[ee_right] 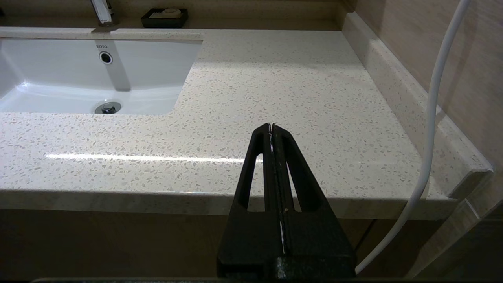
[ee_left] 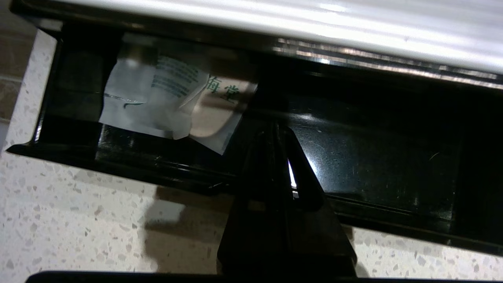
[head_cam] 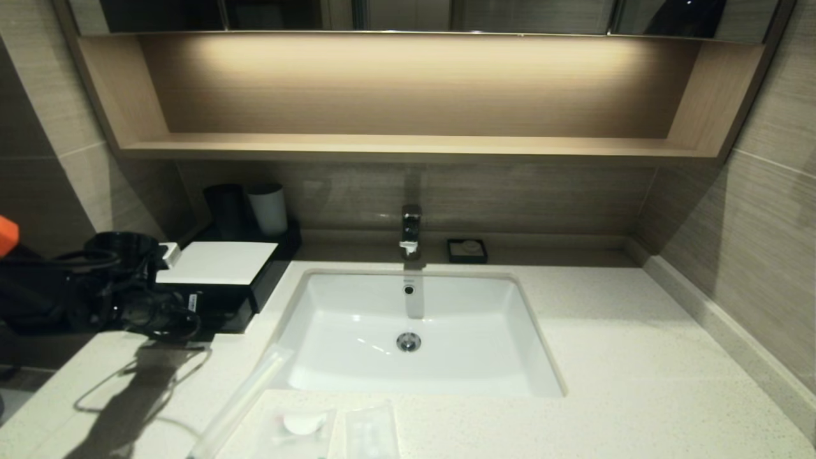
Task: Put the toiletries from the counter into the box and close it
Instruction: Open the drawer
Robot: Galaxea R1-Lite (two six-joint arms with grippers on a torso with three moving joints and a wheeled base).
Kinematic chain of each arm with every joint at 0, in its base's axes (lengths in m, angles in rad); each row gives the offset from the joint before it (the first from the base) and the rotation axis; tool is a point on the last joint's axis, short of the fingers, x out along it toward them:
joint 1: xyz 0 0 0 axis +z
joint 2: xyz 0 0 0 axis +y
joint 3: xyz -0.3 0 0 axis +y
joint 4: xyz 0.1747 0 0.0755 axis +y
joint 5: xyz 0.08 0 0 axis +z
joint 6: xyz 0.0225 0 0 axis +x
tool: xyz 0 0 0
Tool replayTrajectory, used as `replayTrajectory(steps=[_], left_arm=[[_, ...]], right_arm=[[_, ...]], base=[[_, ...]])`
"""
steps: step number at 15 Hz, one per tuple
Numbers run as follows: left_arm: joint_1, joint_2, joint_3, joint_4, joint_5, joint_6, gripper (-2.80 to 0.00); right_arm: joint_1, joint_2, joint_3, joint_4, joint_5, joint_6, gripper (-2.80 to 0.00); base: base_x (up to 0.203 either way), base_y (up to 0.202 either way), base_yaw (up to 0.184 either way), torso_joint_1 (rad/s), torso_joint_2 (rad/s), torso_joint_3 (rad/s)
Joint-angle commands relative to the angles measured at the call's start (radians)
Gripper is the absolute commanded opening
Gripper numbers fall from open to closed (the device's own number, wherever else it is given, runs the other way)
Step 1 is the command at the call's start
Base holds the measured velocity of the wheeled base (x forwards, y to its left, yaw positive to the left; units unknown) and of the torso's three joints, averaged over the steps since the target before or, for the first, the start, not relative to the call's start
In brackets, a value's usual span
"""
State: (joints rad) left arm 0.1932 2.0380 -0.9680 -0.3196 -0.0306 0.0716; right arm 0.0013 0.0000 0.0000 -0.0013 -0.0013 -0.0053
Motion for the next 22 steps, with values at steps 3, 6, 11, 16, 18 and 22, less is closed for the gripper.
replayTrajectory(steps=[3, 6, 11, 16, 18, 22], left_arm=[[0.002, -0.025, -0.028, 0.109, 0.001, 0.025, -2.8], [0.002, -0.046, -0.029, 0.154, 0.003, 0.036, -2.8], [0.003, -0.079, -0.03, 0.242, 0.003, 0.076, -2.8], [0.005, -0.109, -0.056, 0.362, 0.003, 0.092, -2.8], [0.005, -0.122, -0.069, 0.415, 0.003, 0.098, -2.8], [0.006, -0.152, -0.072, 0.491, 0.004, 0.132, -2.8]], right_arm=[[0.0, 0.0, 0.002, 0.0, 0.0, -0.001, -2.8], [0.0, 0.0, 0.002, 0.0, 0.0, 0.0, -2.8], [0.0, 0.0, 0.002, 0.0, 0.0, -0.001, -2.8], [0.0, 0.0, 0.002, 0.0, 0.0, -0.001, -2.8], [0.0, 0.0, 0.002, 0.0, 0.0, -0.001, -2.8], [0.0, 0.0, 0.002, 0.0, 0.0, -0.001, -2.8]], base=[[0.0, 0.0, 0.0, 0.0, 0.0, 0.0], [0.0, 0.0, 0.0, 0.0, 0.0, 0.0], [0.0, 0.0, 0.0, 0.0, 0.0, 0.0], [0.0, 0.0, 0.0, 0.0, 0.0, 0.0], [0.0, 0.0, 0.0, 0.0, 0.0, 0.0], [0.0, 0.0, 0.0, 0.0, 0.0, 0.0]])
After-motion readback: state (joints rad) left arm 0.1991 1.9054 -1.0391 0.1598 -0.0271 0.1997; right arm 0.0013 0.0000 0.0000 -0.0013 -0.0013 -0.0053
